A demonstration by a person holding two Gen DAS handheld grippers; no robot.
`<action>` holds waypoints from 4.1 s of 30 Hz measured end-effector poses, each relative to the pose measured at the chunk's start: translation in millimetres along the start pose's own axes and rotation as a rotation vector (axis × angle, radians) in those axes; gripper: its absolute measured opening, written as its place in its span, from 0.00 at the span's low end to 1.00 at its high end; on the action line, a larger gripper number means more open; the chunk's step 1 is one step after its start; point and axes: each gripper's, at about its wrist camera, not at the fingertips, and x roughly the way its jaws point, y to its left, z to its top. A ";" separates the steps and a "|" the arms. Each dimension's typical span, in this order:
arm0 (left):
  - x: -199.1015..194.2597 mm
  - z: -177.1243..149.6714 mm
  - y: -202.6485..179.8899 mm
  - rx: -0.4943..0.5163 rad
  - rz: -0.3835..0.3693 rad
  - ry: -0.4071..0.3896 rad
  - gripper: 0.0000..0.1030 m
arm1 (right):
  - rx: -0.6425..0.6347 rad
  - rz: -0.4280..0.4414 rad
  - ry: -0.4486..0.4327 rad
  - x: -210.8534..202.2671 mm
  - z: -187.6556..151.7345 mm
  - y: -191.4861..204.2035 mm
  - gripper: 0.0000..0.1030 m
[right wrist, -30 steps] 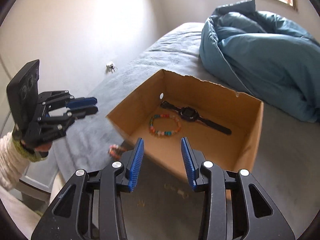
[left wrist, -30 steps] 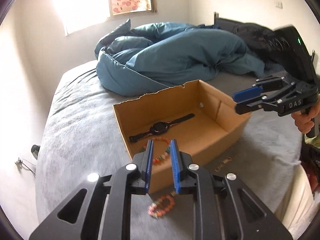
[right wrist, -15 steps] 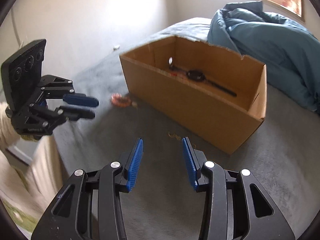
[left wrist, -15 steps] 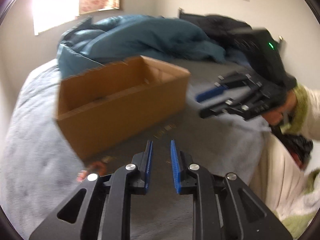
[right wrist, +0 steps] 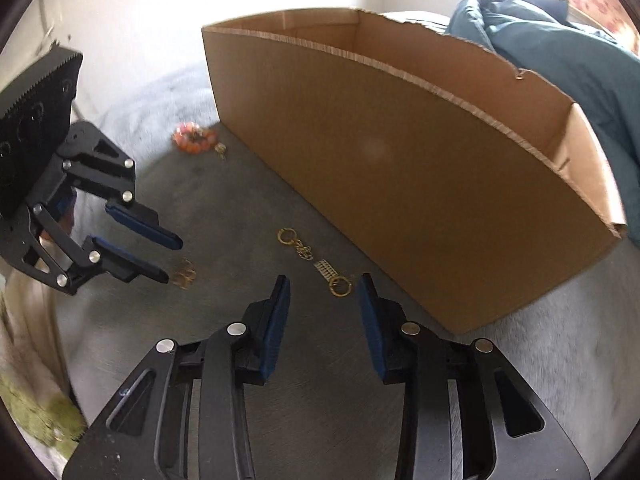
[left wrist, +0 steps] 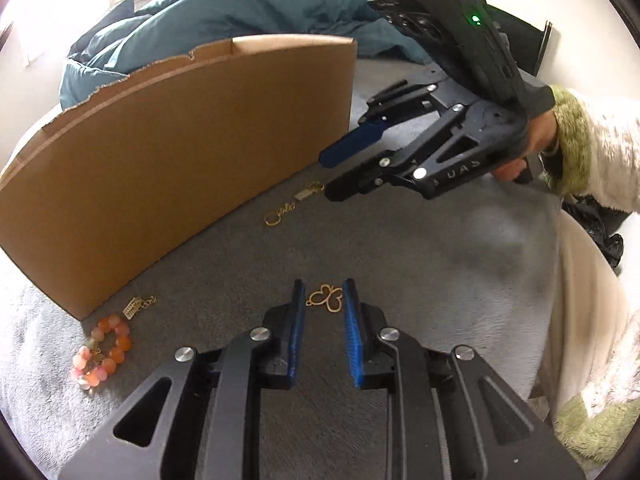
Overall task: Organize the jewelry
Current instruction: 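Move both tools out of the box to the gold charms, then grasp the gold butterfly charm with the left tool while the right tool grasps a gold keyring, then carry both charms into the box and open both tools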
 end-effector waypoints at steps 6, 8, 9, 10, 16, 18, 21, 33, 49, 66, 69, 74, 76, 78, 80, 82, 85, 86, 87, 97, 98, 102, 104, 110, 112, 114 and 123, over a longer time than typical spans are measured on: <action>11.6 1.0 -0.4 0.003 0.013 0.016 0.21 | -0.066 0.015 0.015 10.6 -1.8 -2.7 0.28; 14.2 1.9 -2.6 0.010 0.019 0.023 0.21 | -0.076 0.020 0.016 12.0 -3.8 -4.5 0.28; 15.3 2.4 -3.5 0.014 0.021 0.024 0.21 | -0.083 0.022 0.016 12.4 -4.8 -5.2 0.27; 15.2 2.3 -4.5 0.016 0.022 0.022 0.20 | -0.087 0.028 0.015 12.5 -5.9 -6.1 0.27; 13.4 2.2 -10.6 0.028 0.039 0.008 0.21 | -0.096 0.060 0.006 9.3 -12.0 -11.1 0.20; 11.1 1.1 -14.5 0.037 0.054 0.003 0.21 | -0.107 0.061 0.007 12.3 -10.8 -9.7 0.18; 9.3 -1.2 -22.3 0.053 0.064 0.006 0.23 | -0.115 0.065 0.008 12.8 -12.1 -11.7 0.18; 3.9 5.6 -38.4 0.078 0.088 0.020 0.30 | -0.092 0.102 0.006 21.6 -10.2 -21.4 0.10; 1.7 9.7 -39.8 0.093 0.051 0.027 0.19 | -0.084 0.097 0.003 23.3 -9.4 -20.3 0.10; 5.5 8.9 -28.7 0.056 0.027 0.017 0.16 | -0.058 0.092 -0.020 14.9 -11.0 -27.1 0.10; 3.0 9.1 -28.2 0.058 0.026 0.012 0.16 | -0.057 0.087 -0.022 12.7 -11.4 -26.9 0.10; -6.5 9.5 -27.9 0.064 0.034 -0.007 0.16 | -0.058 0.075 -0.026 3.3 -11.2 -24.2 0.10; -13.2 10.7 -28.3 0.070 0.045 -0.017 0.16 | -0.061 0.070 -0.030 -2.8 -10.0 -22.5 0.10; -21.2 13.0 -28.7 0.072 0.055 -0.031 0.16 | -0.064 0.062 -0.041 -13.0 -8.7 -18.8 0.10; -31.9 14.2 -30.7 0.076 0.065 -0.050 0.16 | -0.063 0.059 -0.060 -27.3 -6.3 -14.4 0.10; -46.2 18.0 -36.4 0.084 0.079 -0.080 0.16 | -0.066 0.055 -0.081 -41.5 -2.6 -10.3 0.10; -76.3 29.0 -35.0 0.090 0.110 -0.144 0.16 | -0.072 0.051 -0.124 -66.8 7.6 -3.8 0.10; -84.2 32.6 -32.9 0.091 0.121 -0.160 0.16 | -0.071 0.050 -0.144 -77.2 13.9 -2.3 0.10; -95.3 38.5 -29.1 0.090 0.138 -0.185 0.17 | -0.070 0.046 -0.159 -84.8 19.3 -1.5 0.10; -101.0 108.8 53.7 -0.006 0.235 -0.232 0.17 | 0.036 0.031 -0.202 -90.4 88.0 -33.5 0.10; -93.4 113.9 60.2 -0.013 0.236 -0.218 0.17 | 0.053 0.042 -0.185 -81.1 94.8 -40.9 0.10; -52.1 134.8 94.0 -0.066 0.215 -0.119 0.17 | 0.101 0.056 -0.112 -46.5 111.6 -63.4 0.10; -34.7 141.0 106.1 -0.092 0.209 -0.067 0.17 | 0.128 0.062 -0.068 -27.3 117.7 -75.4 0.10; 4.2 153.7 132.8 -0.205 0.201 0.048 0.18 | 0.199 0.076 0.011 7.0 118.8 -95.5 0.13; 10.0 154.4 134.5 -0.220 0.202 0.072 0.19 | 0.206 0.074 0.014 10.0 116.7 -97.0 0.13; 16.4 155.1 134.9 -0.226 0.203 0.089 0.23 | 0.211 0.081 0.011 10.9 114.0 -98.5 0.17; 18.1 154.0 130.3 -0.233 0.243 0.094 0.46 | 0.221 0.065 -0.021 -2.6 107.5 -99.4 0.29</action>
